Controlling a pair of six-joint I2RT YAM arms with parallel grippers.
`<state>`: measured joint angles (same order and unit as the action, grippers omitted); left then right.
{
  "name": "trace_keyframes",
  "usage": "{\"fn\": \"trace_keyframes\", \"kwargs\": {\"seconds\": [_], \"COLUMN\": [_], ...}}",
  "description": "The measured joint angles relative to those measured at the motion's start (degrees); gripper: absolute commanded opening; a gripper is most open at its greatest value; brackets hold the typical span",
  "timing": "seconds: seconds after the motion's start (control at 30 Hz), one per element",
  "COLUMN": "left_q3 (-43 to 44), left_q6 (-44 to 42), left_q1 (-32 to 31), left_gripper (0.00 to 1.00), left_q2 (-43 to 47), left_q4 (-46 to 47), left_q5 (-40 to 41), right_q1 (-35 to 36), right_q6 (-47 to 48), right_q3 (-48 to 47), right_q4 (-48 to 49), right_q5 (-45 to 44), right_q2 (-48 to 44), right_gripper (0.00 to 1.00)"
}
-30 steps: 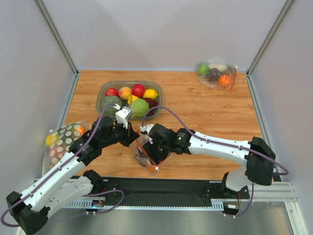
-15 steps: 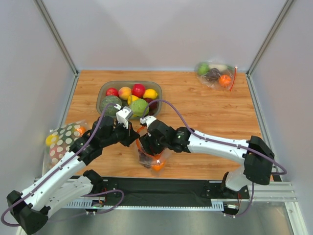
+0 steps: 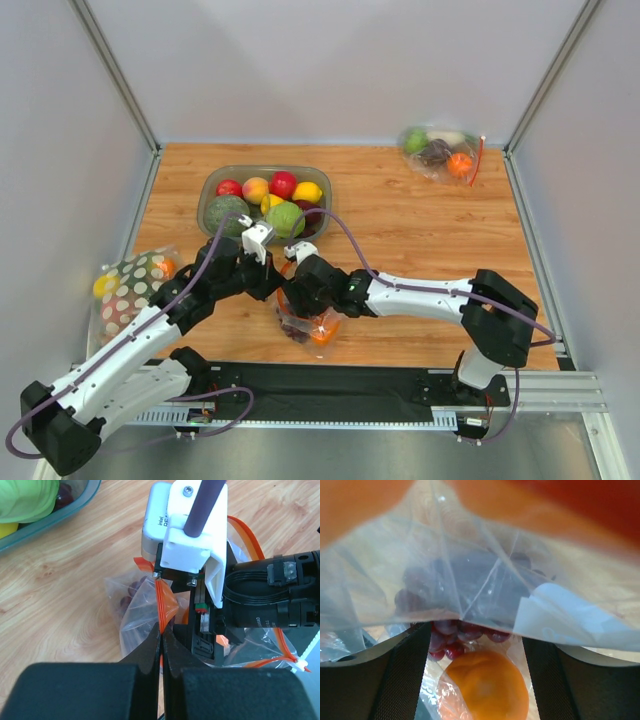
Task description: Open the zip-top bag and remove the fake food
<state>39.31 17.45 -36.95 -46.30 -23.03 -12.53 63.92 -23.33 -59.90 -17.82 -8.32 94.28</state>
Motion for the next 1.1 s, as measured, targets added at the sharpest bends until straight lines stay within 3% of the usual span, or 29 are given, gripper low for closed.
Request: {"fn": "trace_keyframes", "kwargs": {"seconds": [0.13, 0.17, 0.23, 0.27, 0.33, 0.37, 0.47, 0.7, 0.93, 1.1], "left_q3": [-0.81, -0.96, -1.25, -1.31, -1.38, -1.38, -1.38, -1.38, -0.9, 0.22], "left_q6": [-0.04, -0.07, -0.04, -0.02, 0.02, 0.07, 0.74, 1.92, 2.23, 2.64], "left_q1": [0.57, 0.74, 1.03, 1.09, 1.07, 1.05, 0.57, -0.04, -0.04, -0.15], "left_gripper": [0.0, 0.0, 0.0, 0.0, 0.0, 0.0, 0.0, 0.0, 0.0, 0.0], "left_q2": [-1.14, -1.4, -1.73, -1.77, -1.77, -1.77, -1.77, -1.97, -2.86, -2.91], "left_q4": [0.42, 0.44, 0.59, 0.66, 1.22, 1.57, 2.6, 3.13, 2.51, 2.25], "left_q5": [0.44, 0.74, 1.29, 1.53, 1.73, 1.68, 0.46, 0.59, 3.23, 4.13], "right_q1": [-0.09, -0.22, -0.26, -0.24, -0.24, -0.28, -0.55, -0.74, -0.79, -1.14], "right_q6": [-0.07, -0.07, -0.02, 0.09, -0.04, -0.13, 0.09, 1.55, 3.72, 6.45], "right_q3": [0.81, 0.81, 0.81, 0.81, 0.81, 0.83, 0.9, 4.33, 5.57, 5.07], "right_q4": [3.23, 4.2, 5.68, 6.34, 7.23, 7.43, 7.98, 7.5, 7.19, 4.52], "right_q5": [-0.44, -0.33, 0.02, 0.13, 0.2, 0.17, -0.22, 1.55, 7.52, 13.2], "right_q2": [1.75, 2.58, 3.67, 4.02, 4.46, 4.57, 4.57, -2.4, -14.95, -17.53], "right_gripper": [0.72, 0.67, 0.54, 0.39, 0.26, 0.14, 0.01, 0.0, 0.0, 0.0]}}
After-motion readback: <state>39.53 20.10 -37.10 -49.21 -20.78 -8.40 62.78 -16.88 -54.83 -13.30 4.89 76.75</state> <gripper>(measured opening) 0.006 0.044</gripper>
